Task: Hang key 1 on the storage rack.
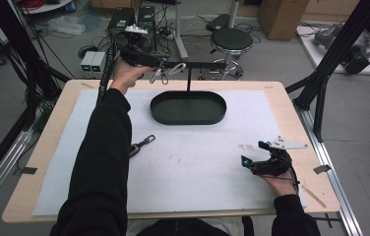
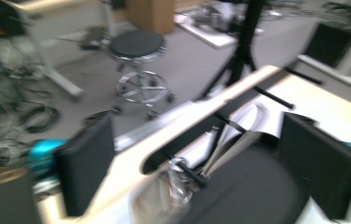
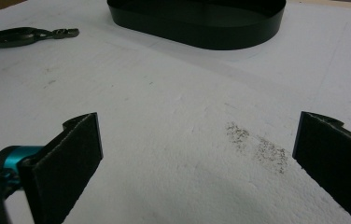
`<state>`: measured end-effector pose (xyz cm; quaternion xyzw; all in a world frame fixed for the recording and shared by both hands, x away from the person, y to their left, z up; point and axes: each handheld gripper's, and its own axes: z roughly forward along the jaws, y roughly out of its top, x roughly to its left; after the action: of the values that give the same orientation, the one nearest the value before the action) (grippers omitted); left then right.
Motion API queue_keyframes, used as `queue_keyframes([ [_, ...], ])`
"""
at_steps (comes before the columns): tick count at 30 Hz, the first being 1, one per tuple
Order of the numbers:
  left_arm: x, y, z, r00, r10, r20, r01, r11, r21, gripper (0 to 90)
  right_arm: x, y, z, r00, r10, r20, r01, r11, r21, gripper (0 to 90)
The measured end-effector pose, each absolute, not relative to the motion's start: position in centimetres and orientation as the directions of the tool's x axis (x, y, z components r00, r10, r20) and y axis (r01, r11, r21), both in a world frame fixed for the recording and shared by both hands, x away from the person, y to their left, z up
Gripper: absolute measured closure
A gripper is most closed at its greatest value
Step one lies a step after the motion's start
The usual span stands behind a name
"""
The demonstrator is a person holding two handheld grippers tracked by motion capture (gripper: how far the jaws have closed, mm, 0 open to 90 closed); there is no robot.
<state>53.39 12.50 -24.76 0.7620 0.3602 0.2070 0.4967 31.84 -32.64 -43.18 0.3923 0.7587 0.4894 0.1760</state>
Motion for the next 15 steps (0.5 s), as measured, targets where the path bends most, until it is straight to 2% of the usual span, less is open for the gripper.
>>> queue_keyframes([
  [2, 53.2, 12.6, -24.9, 0.669, 0.742, -0.049, 0.342, -0.248, 0.907, 1.7, 31.9, -32.6, -43.2, -0.631, 0.767, 0.114, 0.421, 0.216, 0.881, 0.7],
  [10, 52.3, 13.1, -25.2, 0.716, 0.697, -0.051, 0.348, -0.292, 0.891, 1.7, 31.9, -32.6, -43.2, -0.629, 0.769, 0.115, 0.427, 0.217, 0.878, 0.7],
  [15, 51.2, 13.1, -25.2, 0.734, 0.677, -0.041, 0.311, -0.282, 0.908, 1.7, 31.9, -32.6, -43.2, -0.627, 0.771, 0.114, 0.427, 0.218, 0.878, 0.7],
])
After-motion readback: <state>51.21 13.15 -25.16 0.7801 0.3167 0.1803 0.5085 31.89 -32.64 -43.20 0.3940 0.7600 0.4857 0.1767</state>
